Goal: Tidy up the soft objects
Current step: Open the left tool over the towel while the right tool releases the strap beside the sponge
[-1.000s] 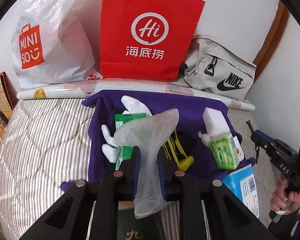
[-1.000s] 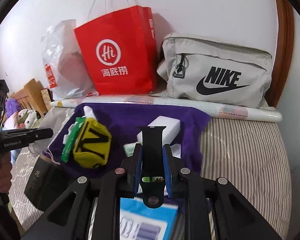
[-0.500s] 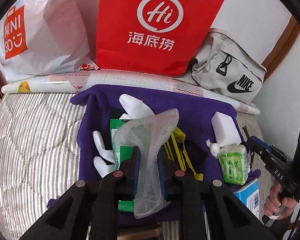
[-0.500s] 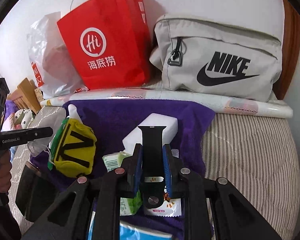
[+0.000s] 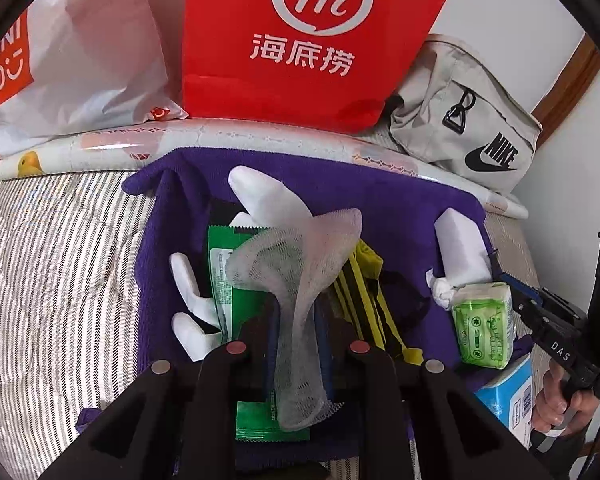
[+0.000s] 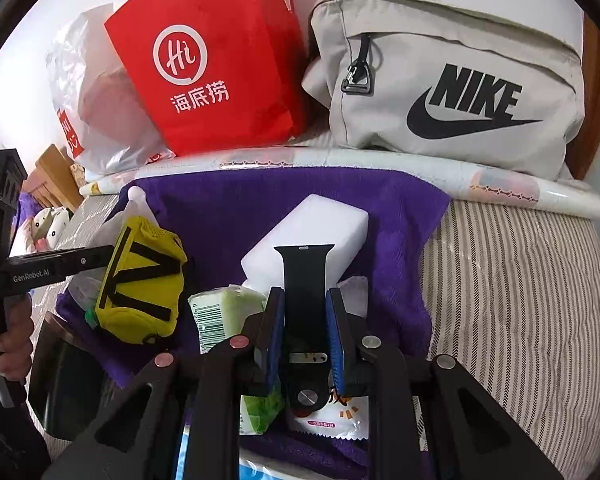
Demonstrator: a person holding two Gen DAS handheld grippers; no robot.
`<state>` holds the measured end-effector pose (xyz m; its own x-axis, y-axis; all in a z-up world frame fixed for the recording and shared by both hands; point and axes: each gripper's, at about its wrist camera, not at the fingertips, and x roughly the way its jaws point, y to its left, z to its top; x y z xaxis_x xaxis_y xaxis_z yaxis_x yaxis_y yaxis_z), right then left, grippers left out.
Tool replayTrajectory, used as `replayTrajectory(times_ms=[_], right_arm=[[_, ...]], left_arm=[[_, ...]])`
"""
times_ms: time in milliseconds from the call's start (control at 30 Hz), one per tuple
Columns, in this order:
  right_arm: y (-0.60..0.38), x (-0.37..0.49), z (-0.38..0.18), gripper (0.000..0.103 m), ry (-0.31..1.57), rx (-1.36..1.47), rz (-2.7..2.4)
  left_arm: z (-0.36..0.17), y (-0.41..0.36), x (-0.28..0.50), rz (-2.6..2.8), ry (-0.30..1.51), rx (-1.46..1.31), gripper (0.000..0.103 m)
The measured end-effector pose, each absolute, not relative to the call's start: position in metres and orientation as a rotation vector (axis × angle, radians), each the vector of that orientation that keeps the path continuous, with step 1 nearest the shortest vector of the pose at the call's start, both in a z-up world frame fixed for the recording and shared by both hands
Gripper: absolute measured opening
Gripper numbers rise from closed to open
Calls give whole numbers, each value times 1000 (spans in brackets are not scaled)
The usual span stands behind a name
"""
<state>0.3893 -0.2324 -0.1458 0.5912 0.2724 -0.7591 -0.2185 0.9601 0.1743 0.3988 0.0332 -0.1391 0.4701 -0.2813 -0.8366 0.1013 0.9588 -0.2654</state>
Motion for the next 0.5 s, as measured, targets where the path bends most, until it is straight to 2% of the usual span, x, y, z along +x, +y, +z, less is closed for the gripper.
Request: replayTrajectory(times_ms=[133, 300, 367, 433, 500], right_arm=[[-231, 390, -147, 21, 907, 55, 288], [-234, 389, -146, 21, 908, 69, 294], [-235, 388, -146, 21, 912, 71, 291], [-237, 387, -145, 24, 916, 79, 288], [-239, 386, -143, 34, 914, 89, 281]], left_arm=[[-140, 30, 400, -235, 1061, -177, 20], [-140, 31, 399, -246, 1067, -184, 28], [-137, 33, 397, -262, 1059, -197, 42], [-133, 33, 394, -255, 1047, -189, 51], [-128, 32, 391, -249, 1034, -170, 52]])
